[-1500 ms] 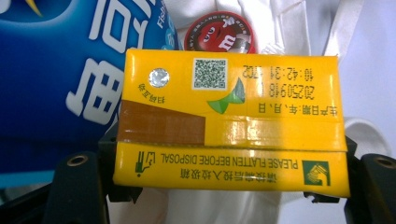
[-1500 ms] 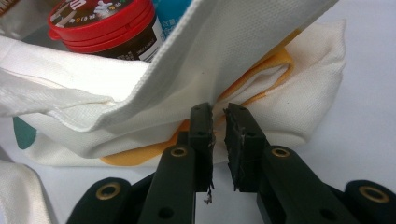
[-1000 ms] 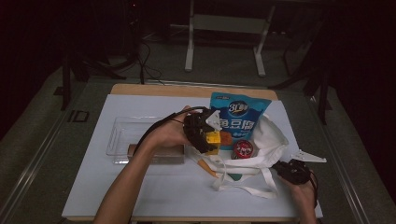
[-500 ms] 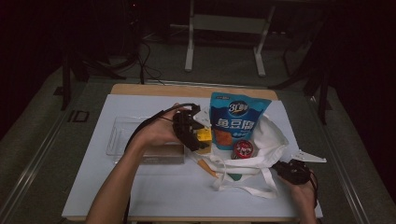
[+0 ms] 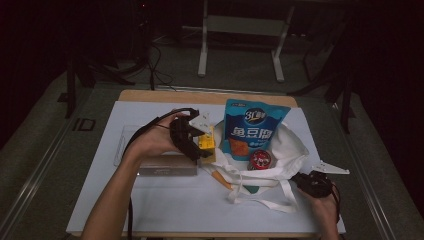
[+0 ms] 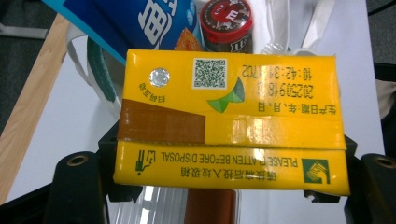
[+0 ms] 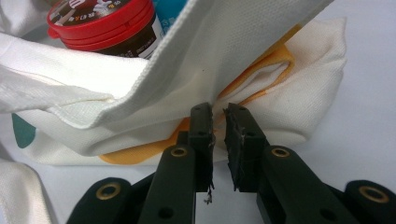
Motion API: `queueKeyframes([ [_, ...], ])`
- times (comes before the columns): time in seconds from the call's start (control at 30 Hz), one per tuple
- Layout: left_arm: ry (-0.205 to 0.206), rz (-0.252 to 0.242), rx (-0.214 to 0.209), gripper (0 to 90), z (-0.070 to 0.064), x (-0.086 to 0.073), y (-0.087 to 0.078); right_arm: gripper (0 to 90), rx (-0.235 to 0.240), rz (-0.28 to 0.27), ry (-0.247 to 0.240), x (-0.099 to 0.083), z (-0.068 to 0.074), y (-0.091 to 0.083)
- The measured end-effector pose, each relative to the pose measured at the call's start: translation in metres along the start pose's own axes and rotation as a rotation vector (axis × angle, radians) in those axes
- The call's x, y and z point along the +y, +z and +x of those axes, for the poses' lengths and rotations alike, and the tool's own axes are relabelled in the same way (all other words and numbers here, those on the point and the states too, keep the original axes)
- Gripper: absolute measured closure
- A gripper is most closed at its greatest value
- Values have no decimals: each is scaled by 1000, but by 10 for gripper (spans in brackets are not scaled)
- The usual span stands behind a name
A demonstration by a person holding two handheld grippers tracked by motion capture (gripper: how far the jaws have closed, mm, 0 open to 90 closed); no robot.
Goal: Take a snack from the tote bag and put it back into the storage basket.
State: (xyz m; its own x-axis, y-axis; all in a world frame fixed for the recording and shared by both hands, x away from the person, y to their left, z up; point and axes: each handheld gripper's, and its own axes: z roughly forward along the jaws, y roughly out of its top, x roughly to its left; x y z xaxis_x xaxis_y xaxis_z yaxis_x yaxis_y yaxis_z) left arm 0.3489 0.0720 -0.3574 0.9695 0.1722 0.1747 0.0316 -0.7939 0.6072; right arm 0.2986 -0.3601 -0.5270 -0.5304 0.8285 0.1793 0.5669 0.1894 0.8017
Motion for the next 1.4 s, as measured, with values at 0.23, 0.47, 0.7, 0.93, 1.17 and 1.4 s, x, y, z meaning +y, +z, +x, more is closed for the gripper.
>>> queueKeyframes([
  [0.23,-10,1,13,283,1,-11,-14,806,0,-1,1,0,0,0],
  [0.47,-41,1,45,282,3,-26,-30,806,-1,0,1,0,0,0],
  [0.7,-84,17,81,282,8,-46,-40,808,1,0,2,0,0,0],
  [0.93,-120,36,101,282,12,-61,-44,810,-1,0,0,-1,0,0],
  [1.17,-169,43,122,282,18,-73,-44,810,-1,0,1,0,0,0],
  [1.4,-217,74,153,283,26,-86,-40,810,-1,3,0,0,0,0],
])
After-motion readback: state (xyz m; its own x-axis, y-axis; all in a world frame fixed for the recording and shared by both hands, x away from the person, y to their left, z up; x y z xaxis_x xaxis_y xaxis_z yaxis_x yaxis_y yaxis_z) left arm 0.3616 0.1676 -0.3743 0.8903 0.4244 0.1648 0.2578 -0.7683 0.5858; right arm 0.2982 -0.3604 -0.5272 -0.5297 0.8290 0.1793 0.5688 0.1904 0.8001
